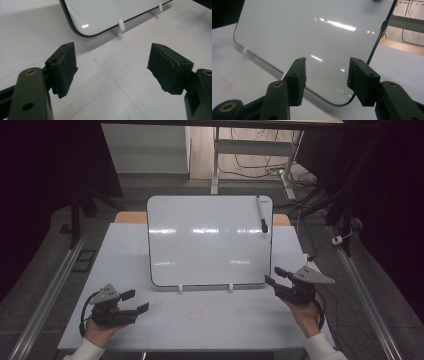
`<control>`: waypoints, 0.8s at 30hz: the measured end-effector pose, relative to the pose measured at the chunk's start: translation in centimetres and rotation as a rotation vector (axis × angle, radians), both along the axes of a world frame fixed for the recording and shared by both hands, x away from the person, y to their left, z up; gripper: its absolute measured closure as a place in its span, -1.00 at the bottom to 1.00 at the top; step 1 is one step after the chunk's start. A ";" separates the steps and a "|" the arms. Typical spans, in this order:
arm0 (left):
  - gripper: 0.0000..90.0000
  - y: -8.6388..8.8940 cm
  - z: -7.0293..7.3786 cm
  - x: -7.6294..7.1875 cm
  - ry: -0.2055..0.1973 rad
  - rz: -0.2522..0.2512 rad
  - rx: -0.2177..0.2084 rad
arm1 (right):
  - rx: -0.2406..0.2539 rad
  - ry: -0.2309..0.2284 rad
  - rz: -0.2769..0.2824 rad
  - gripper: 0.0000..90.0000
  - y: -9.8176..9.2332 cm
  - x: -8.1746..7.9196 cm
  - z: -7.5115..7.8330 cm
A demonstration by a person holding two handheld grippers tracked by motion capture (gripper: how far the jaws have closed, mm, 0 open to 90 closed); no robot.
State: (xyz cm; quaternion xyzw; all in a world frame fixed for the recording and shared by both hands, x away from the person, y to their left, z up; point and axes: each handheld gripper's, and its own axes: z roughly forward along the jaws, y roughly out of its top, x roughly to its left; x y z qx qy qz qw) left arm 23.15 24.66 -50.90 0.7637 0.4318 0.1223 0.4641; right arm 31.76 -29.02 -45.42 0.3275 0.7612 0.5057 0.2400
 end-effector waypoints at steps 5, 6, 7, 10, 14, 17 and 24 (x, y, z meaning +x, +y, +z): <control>-0.47 0.0 0.0 0.0 0.001 0.000 0.002 | 0.004 0.016 0.011 0.08 -1.1 -1.2 -1.1; -0.47 0.0 -0.1 0.0 0.001 0.001 0.002 | 0.002 0.019 0.008 0.08 -1.3 -1.4 -1.3; -0.47 0.0 -0.1 0.0 0.002 0.001 0.003 | -0.001 0.025 0.002 0.08 -1.6 -1.5 -1.5; -0.47 0.0 -0.1 0.0 0.004 -0.002 0.006 | -0.017 0.041 -0.008 0.08 -2.4 -1.9 -2.2; -0.47 0.0 -0.2 0.1 0.005 0.001 0.007 | -0.033 0.067 -0.014 0.08 -3.1 -2.3 -3.1; -0.47 0.0 -0.2 0.1 0.005 0.002 0.011 | -0.050 0.082 -0.011 0.08 -3.4 -2.3 -3.7; -0.47 0.1 -0.3 0.1 0.004 0.002 0.014 | -0.055 0.095 -0.016 0.08 -3.7 -2.3 -4.2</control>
